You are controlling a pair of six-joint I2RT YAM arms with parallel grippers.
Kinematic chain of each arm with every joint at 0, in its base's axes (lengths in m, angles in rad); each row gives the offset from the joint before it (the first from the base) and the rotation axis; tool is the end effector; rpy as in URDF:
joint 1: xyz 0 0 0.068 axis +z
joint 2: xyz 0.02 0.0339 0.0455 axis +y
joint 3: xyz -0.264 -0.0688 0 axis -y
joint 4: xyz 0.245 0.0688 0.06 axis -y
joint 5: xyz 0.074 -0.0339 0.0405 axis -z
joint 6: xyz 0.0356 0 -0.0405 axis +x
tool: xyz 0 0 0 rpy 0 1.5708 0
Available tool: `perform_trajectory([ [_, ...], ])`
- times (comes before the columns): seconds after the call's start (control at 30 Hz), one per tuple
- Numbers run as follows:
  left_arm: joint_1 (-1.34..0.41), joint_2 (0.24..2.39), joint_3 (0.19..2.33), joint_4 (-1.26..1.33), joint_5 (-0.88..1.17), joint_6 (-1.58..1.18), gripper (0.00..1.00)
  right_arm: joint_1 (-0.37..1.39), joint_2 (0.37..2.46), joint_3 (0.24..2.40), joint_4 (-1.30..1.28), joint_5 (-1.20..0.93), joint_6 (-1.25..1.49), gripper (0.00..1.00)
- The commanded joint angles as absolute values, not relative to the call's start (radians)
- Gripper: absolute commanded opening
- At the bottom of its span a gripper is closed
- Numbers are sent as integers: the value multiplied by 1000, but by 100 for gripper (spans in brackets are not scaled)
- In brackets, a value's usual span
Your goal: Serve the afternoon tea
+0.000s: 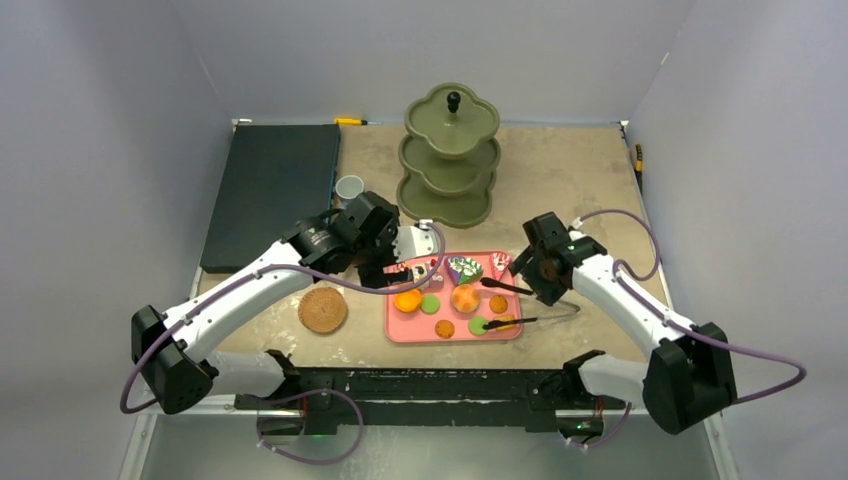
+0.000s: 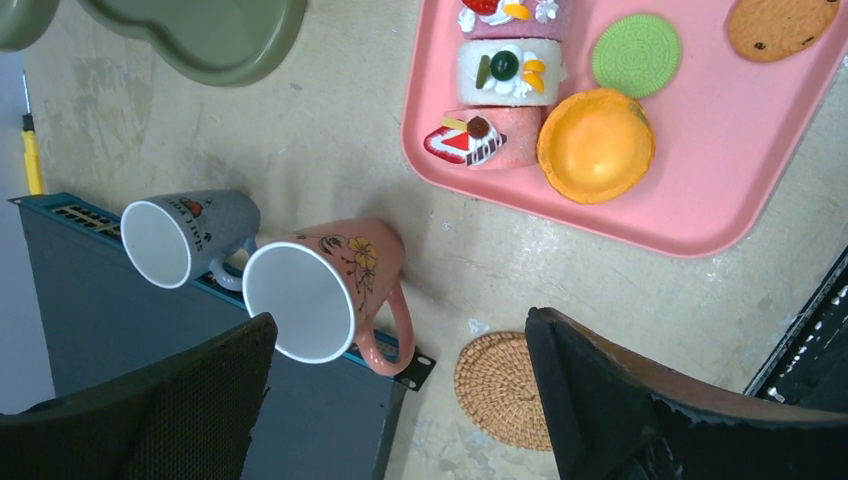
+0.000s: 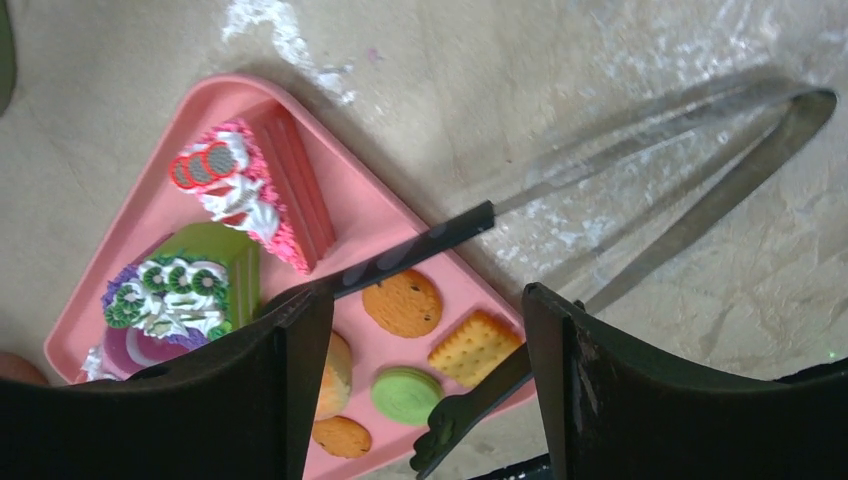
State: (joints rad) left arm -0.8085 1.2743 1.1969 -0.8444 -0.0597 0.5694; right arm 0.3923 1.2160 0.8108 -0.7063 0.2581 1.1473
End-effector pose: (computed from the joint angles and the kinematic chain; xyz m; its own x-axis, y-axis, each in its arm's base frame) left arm 0.1797 -0.1851 0.3196 -0.0876 0.8710 -0.4834 0.8837 0.2919 0.3659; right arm 0.2115 0.0777 0.2224 -0.5821 0.7131 -0.3908 0.6462 0.6974 0.3101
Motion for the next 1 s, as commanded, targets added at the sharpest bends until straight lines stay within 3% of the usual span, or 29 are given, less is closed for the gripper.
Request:
perform_trajectory([
  [0.0, -829, 1250, 1170, -804, -74, 579, 95, 385, 1137, 726, -708, 245, 1285, 71],
  [0.43, -1125, 1262, 990, -634, -240, 481, 92, 353, 1204, 691, -607, 262, 1349, 66],
  [0.53, -1157, 1263, 930, -593, -264, 457, 87, 351, 1187, 691, -600, 247, 1349, 65],
  [0.8, -1194, 1266, 820, -461, -292, 432, 85, 341, 1073, 701, -635, 268, 1336, 64],
  [0.97, -1229, 1289, 776, -407, -289, 407, 84, 299, 1126, 699, -587, 264, 1308, 62],
])
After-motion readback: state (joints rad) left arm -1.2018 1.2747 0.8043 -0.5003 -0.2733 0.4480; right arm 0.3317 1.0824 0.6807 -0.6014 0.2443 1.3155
